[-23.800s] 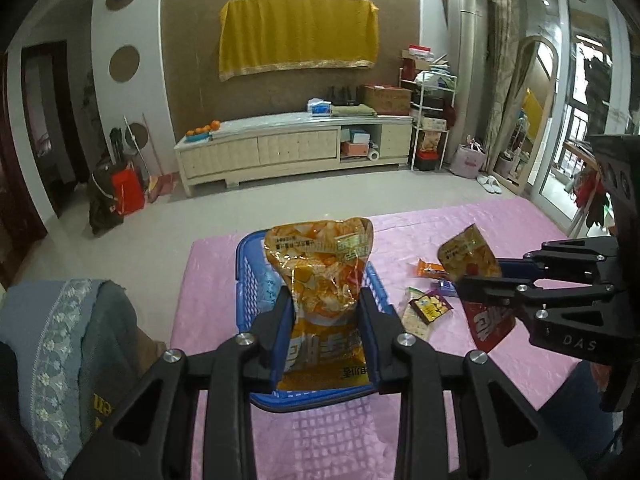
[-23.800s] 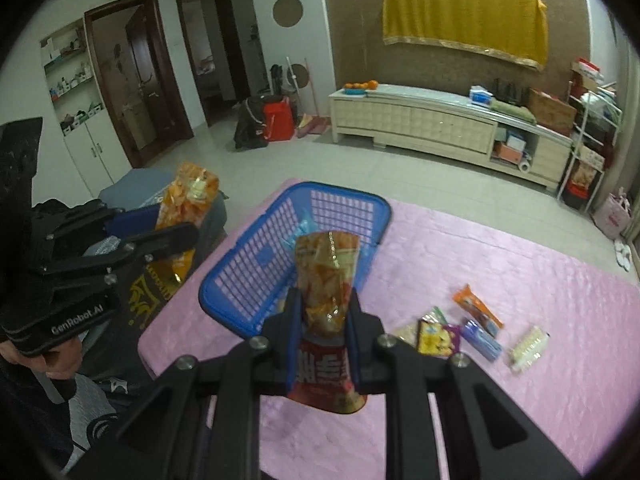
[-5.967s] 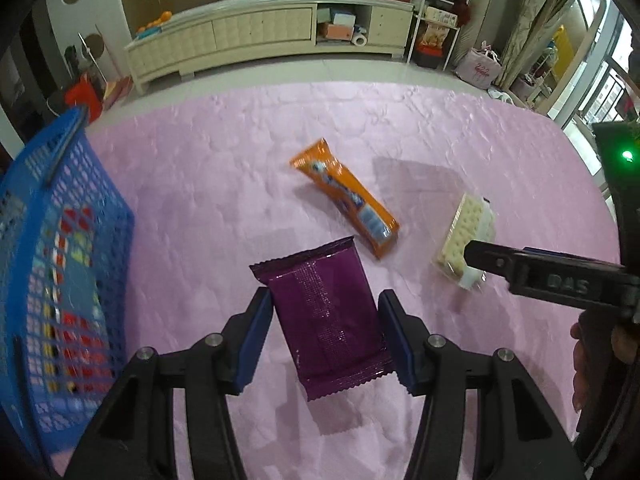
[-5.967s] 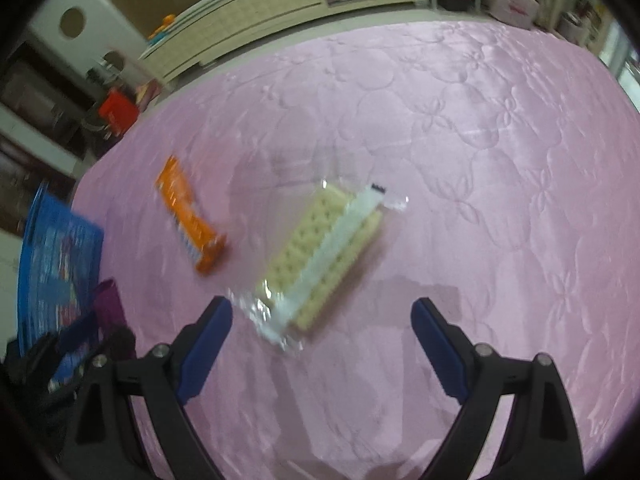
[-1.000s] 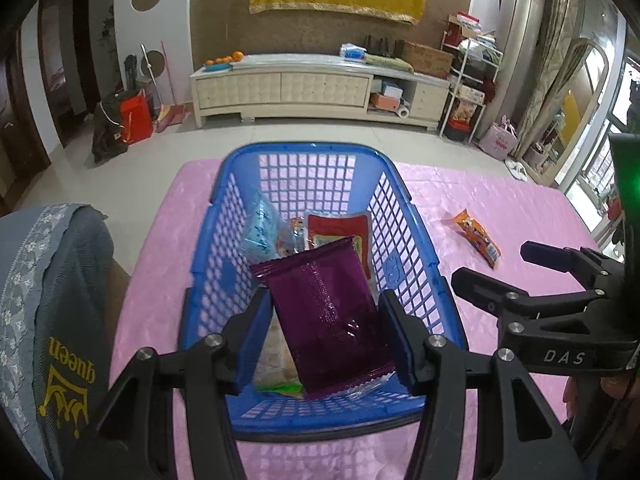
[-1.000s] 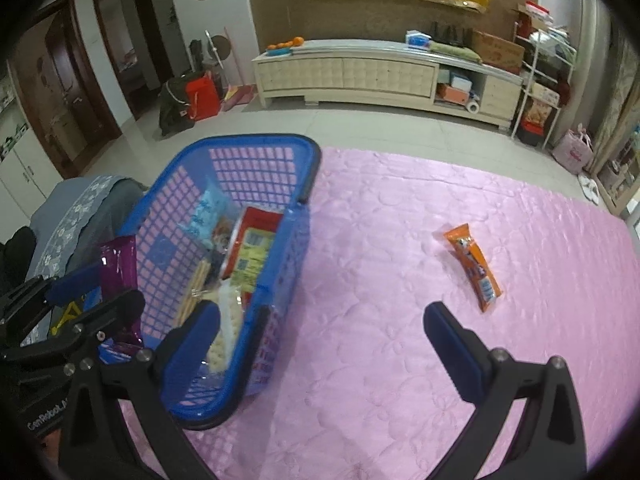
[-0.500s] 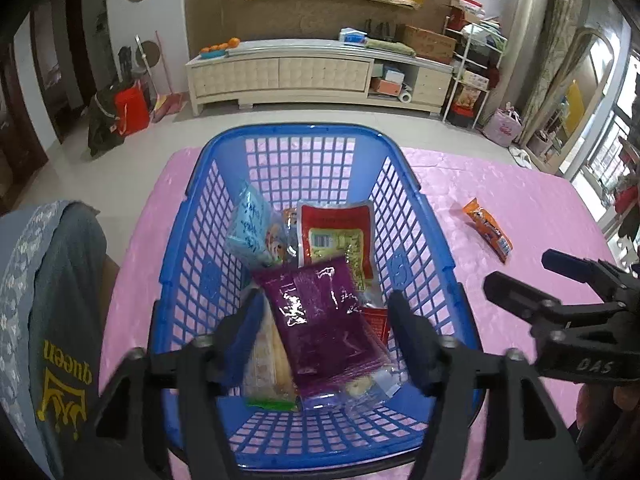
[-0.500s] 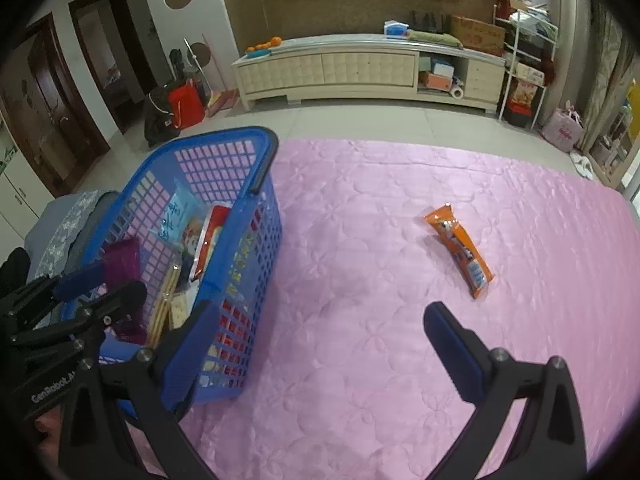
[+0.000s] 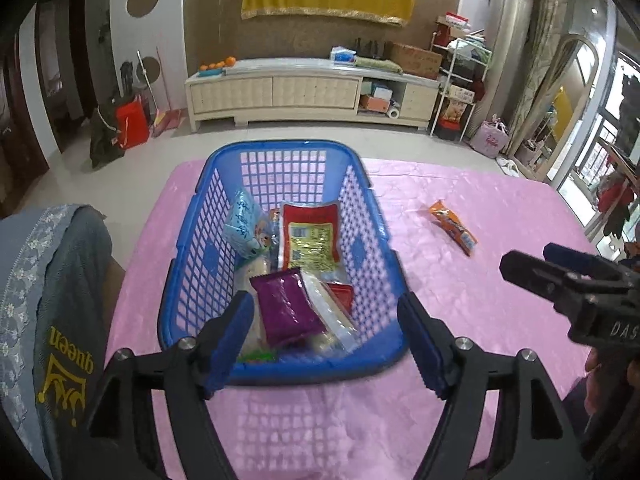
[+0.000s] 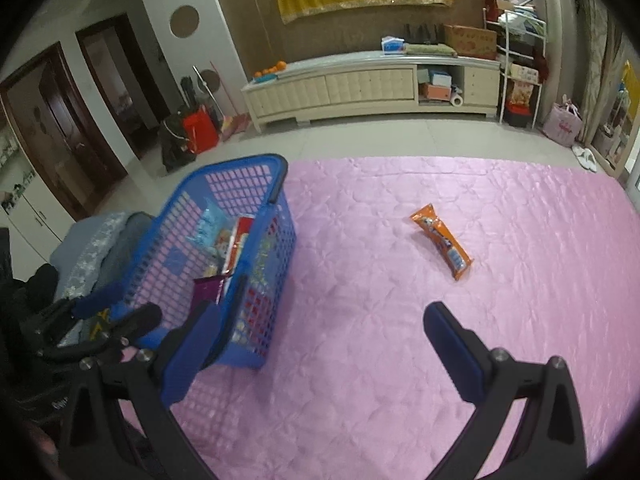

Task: Organize snacks

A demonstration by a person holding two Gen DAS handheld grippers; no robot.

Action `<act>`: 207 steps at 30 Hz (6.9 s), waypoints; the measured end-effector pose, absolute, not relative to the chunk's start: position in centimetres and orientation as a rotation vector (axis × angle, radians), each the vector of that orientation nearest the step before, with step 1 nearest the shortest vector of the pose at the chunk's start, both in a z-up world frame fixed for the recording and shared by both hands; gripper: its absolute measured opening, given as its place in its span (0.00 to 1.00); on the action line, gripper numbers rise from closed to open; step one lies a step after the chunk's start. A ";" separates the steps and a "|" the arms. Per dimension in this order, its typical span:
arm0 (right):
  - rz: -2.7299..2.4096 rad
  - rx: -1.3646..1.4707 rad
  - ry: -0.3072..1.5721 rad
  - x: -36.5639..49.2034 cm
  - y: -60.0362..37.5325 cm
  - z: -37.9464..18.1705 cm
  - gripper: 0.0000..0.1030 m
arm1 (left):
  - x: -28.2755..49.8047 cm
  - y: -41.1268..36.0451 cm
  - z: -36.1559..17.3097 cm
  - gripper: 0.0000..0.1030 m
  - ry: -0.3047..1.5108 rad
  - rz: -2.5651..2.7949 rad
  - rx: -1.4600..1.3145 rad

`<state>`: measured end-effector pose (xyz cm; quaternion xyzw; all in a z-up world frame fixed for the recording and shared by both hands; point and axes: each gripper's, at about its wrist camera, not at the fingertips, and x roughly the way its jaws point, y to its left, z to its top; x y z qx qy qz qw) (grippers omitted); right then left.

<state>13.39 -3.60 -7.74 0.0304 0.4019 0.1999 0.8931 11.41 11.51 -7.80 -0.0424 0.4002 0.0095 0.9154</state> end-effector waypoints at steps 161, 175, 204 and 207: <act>0.770 -0.204 0.633 16.7 4.9 -8.7 0.28 | 12.1 15.0 -7.0 0.75 0.486 0.366 -0.030; 0.676 -0.197 0.594 17.0 3.9 -8.7 0.74 | 12.6 14.9 -7.3 0.75 0.481 0.361 -0.023; 0.398 -0.125 0.489 12.6 -8.2 -4.5 1.00 | 10.7 9.5 -3.5 0.88 0.408 0.096 -0.106; 0.383 -0.108 0.489 10.7 -10.0 -3.3 1.00 | 9.6 8.6 -2.6 0.95 0.405 0.104 -0.116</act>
